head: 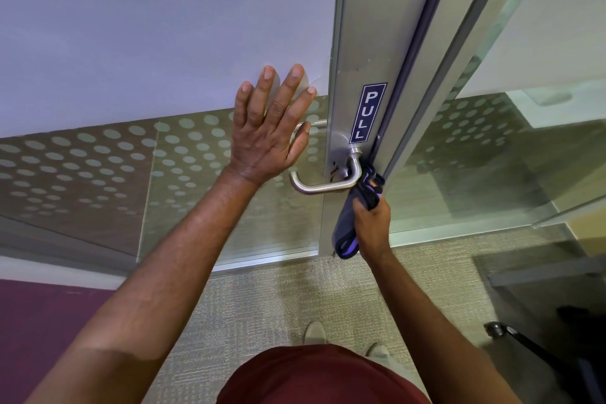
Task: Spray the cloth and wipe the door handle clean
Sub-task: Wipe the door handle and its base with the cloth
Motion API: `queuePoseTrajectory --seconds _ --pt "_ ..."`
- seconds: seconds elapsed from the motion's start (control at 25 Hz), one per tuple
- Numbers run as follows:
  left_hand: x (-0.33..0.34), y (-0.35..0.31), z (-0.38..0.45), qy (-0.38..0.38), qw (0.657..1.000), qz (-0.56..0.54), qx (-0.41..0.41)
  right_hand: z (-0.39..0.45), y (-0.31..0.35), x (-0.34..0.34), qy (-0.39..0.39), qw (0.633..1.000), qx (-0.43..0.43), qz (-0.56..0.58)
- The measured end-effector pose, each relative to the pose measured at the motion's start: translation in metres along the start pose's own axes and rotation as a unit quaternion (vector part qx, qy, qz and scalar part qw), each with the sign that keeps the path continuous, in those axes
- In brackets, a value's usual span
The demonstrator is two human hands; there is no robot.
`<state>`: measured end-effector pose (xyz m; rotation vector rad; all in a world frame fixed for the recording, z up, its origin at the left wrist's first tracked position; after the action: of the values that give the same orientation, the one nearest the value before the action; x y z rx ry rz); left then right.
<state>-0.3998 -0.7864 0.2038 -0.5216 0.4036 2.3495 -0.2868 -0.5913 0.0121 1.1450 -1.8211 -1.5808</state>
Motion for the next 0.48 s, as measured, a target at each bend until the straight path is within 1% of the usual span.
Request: queuePoseTrajectory --seconds 0.08,0.2,0.28,0.36,0.48 --pt "0.000 0.000 0.000 -0.004 1.000 0.004 0.002 -0.001 0.013 0.001 -0.012 0.999 0.002 0.031" --pt "0.000 -0.002 0.000 -0.005 1.000 0.011 0.010 -0.012 0.029 -0.004 -0.041 0.998 -0.019 0.042" --pt "0.002 -0.001 -0.001 -0.005 1.000 0.013 0.014 -0.015 0.046 -0.009 -0.052 0.996 -0.063 0.042" --pt "0.004 -0.001 -0.001 -0.010 0.999 0.023 0.019 -0.013 0.066 -0.008 -0.042 0.990 -0.135 0.018" --pt "0.006 -0.001 -0.002 -0.017 0.999 0.030 0.023 -0.004 0.072 0.000 -0.024 0.986 -0.167 0.006"
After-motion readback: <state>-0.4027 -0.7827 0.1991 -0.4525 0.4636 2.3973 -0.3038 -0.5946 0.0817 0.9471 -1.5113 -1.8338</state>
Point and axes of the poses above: each hand's wrist, its own z-axis towards the middle knuckle, its own x-axis out of the palm, y = z × x, the point moved 6 cm from there along z, towards the middle knuckle, and after that the axes turned 11 degrees about -z, right-handed, at the moved point
